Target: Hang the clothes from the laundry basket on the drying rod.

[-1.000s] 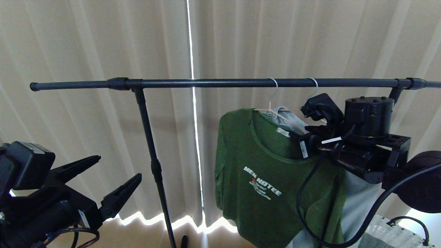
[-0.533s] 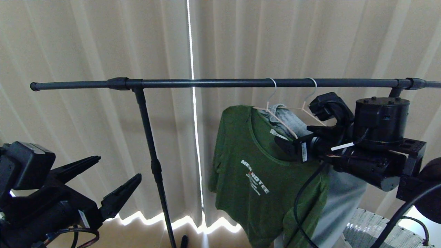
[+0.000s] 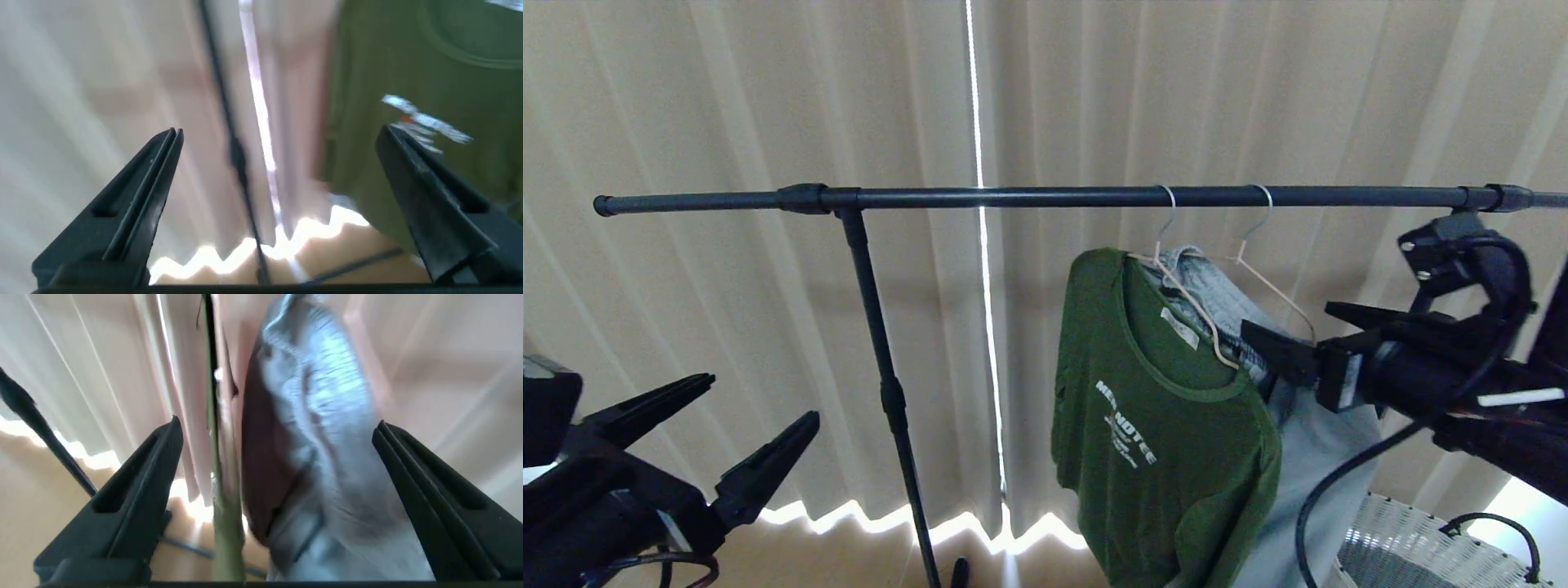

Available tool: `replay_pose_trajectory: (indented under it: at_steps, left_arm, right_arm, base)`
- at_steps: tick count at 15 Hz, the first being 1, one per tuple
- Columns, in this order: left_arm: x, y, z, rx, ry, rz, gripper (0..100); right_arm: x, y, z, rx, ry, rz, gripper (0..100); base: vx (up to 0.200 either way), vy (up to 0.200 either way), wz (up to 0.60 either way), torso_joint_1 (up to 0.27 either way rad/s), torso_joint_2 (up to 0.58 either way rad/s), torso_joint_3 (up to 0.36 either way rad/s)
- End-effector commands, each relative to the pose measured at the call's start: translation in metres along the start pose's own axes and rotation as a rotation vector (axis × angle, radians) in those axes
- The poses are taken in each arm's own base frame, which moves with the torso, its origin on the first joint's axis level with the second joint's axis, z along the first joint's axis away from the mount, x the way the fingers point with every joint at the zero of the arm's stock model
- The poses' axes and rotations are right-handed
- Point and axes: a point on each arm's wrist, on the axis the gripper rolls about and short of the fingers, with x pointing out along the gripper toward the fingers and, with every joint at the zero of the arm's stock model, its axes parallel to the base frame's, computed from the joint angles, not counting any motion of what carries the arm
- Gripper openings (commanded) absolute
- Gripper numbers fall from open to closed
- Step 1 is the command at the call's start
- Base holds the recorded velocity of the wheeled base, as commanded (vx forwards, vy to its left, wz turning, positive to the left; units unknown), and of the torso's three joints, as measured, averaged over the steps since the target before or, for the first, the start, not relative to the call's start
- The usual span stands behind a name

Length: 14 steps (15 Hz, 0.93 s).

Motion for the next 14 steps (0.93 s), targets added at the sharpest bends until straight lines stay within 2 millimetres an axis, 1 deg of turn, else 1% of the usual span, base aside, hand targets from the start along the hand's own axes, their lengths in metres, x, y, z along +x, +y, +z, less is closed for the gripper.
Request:
replay_pose_trajectory:
  at_steps: [1, 2, 3, 4, 5, 7, 8, 9, 10, 11, 13, 14]
  left_arm:
    - [-0.031, 0.013, -0.011, -0.011, -0.024, 0.136, 100]
    - [-0.037, 0.017, -0.017, -0.014, -0.004, 0.183, 100]
    - [-0.053, 0.021, -0.03, -0.025, 0.038, 0.276, 100]
    - [-0.061, 0.022, -0.036, -0.035, 0.058, 0.318, 100]
    - [-0.077, 0.02, -0.045, -0.069, 0.085, 0.378, 100]
    - [-0.101, 0.011, -0.062, -0.099, 0.131, 0.404, 100]
    - [-0.116, 0.004, -0.074, -0.099, 0.146, 0.398, 100]
    - [-0.123, 0.001, -0.079, -0.099, 0.149, 0.394, 100]
    - [-0.136, -0.005, -0.092, -0.095, 0.162, 0.387, 100]
    - [-0.142, -0.007, -0.092, -0.097, 0.154, 0.383, 100]
    - [-0.144, -0.008, -0.093, -0.097, 0.134, 0.384, 100]
    - [-0.144, -0.008, -0.093, -0.096, 0.126, 0.385, 100]
  right_arm:
    - [-0.061, -0.024, -0.012, 0.02, -0.083, -0.04, 100]
    - [-0.069, -0.028, -0.019, 0.014, -0.082, -0.057, 100]
    - [-0.084, -0.036, -0.034, 0.001, -0.07, -0.096, 100]
    - [-0.091, -0.039, -0.041, -0.006, -0.065, -0.116, 100]
    - [-0.104, -0.044, -0.053, -0.008, -0.057, -0.15, 100]
    - [-0.123, -0.049, -0.07, -0.004, -0.028, -0.194, 100]
    - [-0.136, -0.053, -0.082, 0.001, 0.007, -0.248, 100]
    - [-0.142, -0.054, -0.087, 0.007, 0.021, -0.272, 100]
    - [-0.159, -0.055, -0.099, 0.014, 0.06, -0.316, 100]
    - [-0.171, -0.054, -0.108, 0.018, 0.077, -0.331, 100]
    - [-0.191, -0.052, -0.123, 0.018, 0.087, -0.34, 100]
    - [-0.193, -0.051, -0.126, 0.018, 0.09, -0.343, 100]
  base:
    - [0.0, 0.0, 0.0, 0.0, 0.0, 0.0]
    - [0.0, 0.0, 0.0, 0.0, 0.0, 0.0]
    - [0.0, 0.0, 0.0, 0.0, 0.0, 0.0]
    - [0.0, 0.0, 0.0, 0.0, 0.0, 0.0]
    - [0.0, 0.0, 0.0, 0.0, 0.0, 0.0]
    - [0.0, 0.0, 0.0, 0.0, 0.0, 0.0]
    - [0.0, 0.0, 0.0, 0.0, 0.0, 0.0]
    - [0.0, 0.0, 0.0, 0.0, 0.0, 0.0]
    - [0.0, 0.0, 0.0, 0.0, 0.0, 0.0]
    - [0.0, 0.0, 0.0, 0.0, 0.0, 0.0]
    - [0.0, 0.0, 0.0, 0.0, 0.0, 0.0]
    - [0.0, 0.0, 0.0, 0.0, 0.0, 0.0]
